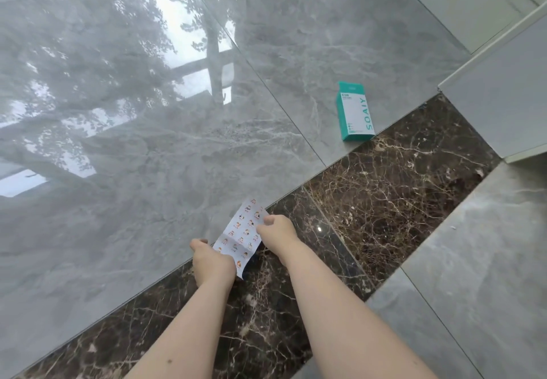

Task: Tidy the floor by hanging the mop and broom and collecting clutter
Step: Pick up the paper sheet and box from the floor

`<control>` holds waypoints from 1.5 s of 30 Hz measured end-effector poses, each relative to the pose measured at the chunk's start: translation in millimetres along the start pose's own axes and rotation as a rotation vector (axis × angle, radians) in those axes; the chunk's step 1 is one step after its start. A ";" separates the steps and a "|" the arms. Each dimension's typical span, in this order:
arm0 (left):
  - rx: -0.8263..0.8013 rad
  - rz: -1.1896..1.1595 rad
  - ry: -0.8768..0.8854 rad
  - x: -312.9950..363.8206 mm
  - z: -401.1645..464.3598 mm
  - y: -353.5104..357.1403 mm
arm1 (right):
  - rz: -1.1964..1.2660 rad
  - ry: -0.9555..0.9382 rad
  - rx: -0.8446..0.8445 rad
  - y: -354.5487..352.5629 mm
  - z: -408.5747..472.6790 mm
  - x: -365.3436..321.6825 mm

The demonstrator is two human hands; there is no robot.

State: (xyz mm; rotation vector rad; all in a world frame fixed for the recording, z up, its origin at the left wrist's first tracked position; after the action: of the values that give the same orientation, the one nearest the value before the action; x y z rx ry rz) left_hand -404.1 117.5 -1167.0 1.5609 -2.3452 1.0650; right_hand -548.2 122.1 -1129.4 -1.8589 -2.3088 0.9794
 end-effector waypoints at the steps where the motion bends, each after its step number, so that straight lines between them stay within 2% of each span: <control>1: 0.000 -0.002 0.003 5.2 -7.6 -5.2 | 0.010 0.002 0.006 -5.2 -9.6 -2.3; 7: 0.007 -0.005 0.042 53.0 -71.0 -38.4 | 0.048 0.015 0.002 -56.9 -76.8 -15.7; 13: -0.034 0.023 0.088 123.1 -153.9 -55.3 | 0.112 -0.007 0.052 -143.8 -146.6 -33.6; 17: -0.053 0.014 0.180 185.8 -208.3 -49.1 | 0.161 -0.043 0.110 -216.1 -177.5 -44.2; 23: -0.125 -0.124 0.205 262.6 -259.1 -17.3 | 0.257 -0.123 0.172 -308.7 -191.3 -61.1; 30: -0.158 -0.287 0.166 333.2 -281.0 31.7 | 0.290 -0.106 0.183 -377.3 -178.3 -67.9; 36: -0.238 -0.388 0.138 399.1 -271.1 88.4 | 0.314 -0.024 0.242 -434.8 -127.3 -79.6; 41: -0.276 -0.369 0.133 445.9 -253.4 127.7 | 0.327 0.031 0.160 -462.2 -84.6 -99.2; 45: -0.256 -0.348 0.151 473.1 -235.5 155.6 | 0.348 0.060 0.201 -486.0 -48.8 -109.4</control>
State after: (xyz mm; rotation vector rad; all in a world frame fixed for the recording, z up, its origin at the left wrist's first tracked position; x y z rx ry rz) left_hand -814.5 -62.6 -846.6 1.6439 -1.9289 0.7424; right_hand -922.5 1.4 -819.7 -2.2080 -1.8103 1.1213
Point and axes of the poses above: each hand's wrist, its own z-axis towards the middle knuckle, its own y-axis out of the palm, x = y × z, the point moved 5 cm from there along z, towards the middle knuckle, and after that the axes turned 7 degrees about -z, right-handed, at the moved point
